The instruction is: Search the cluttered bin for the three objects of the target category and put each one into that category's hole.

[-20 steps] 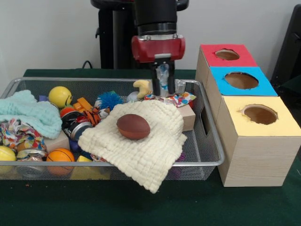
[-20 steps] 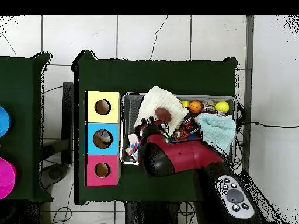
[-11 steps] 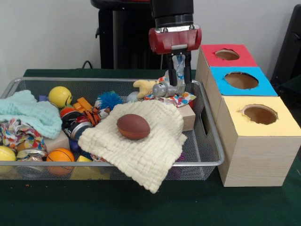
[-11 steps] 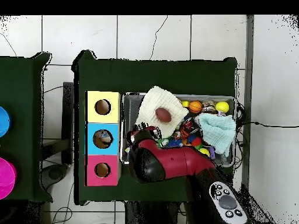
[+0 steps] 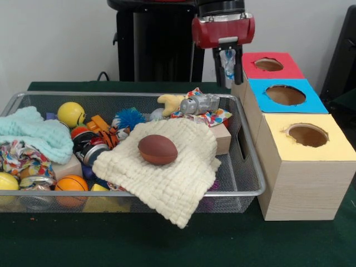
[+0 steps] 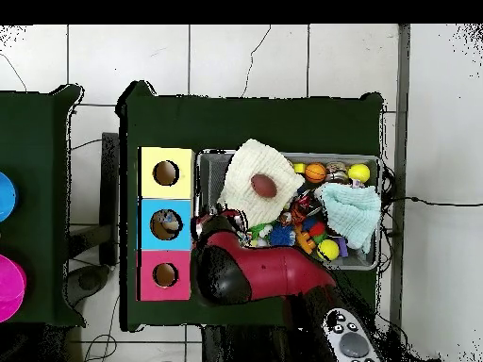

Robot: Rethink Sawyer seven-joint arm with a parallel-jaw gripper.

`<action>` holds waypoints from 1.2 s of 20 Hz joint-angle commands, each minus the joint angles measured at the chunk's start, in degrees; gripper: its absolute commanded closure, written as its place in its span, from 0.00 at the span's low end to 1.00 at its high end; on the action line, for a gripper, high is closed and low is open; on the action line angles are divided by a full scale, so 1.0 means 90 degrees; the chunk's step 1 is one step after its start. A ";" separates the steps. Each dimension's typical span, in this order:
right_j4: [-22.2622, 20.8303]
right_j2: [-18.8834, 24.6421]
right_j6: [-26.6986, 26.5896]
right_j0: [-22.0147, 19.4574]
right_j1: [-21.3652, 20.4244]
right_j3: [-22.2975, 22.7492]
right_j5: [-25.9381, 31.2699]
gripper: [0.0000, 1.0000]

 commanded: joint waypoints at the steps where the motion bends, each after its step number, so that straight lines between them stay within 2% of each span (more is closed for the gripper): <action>1: 0.0732 0.0055 0.1723 0.0449 -0.0161 0.0381 0.0110 1.00; 7: 0.1101 -0.0171 0.1852 0.0859 -0.0186 0.0486 -0.0186 1.00; 14: 0.1187 -0.0709 0.1937 0.1387 0.0551 0.0470 -0.1427 1.00; 24: 0.1367 -0.0827 0.1805 0.1531 0.1026 0.0382 -0.2052 1.00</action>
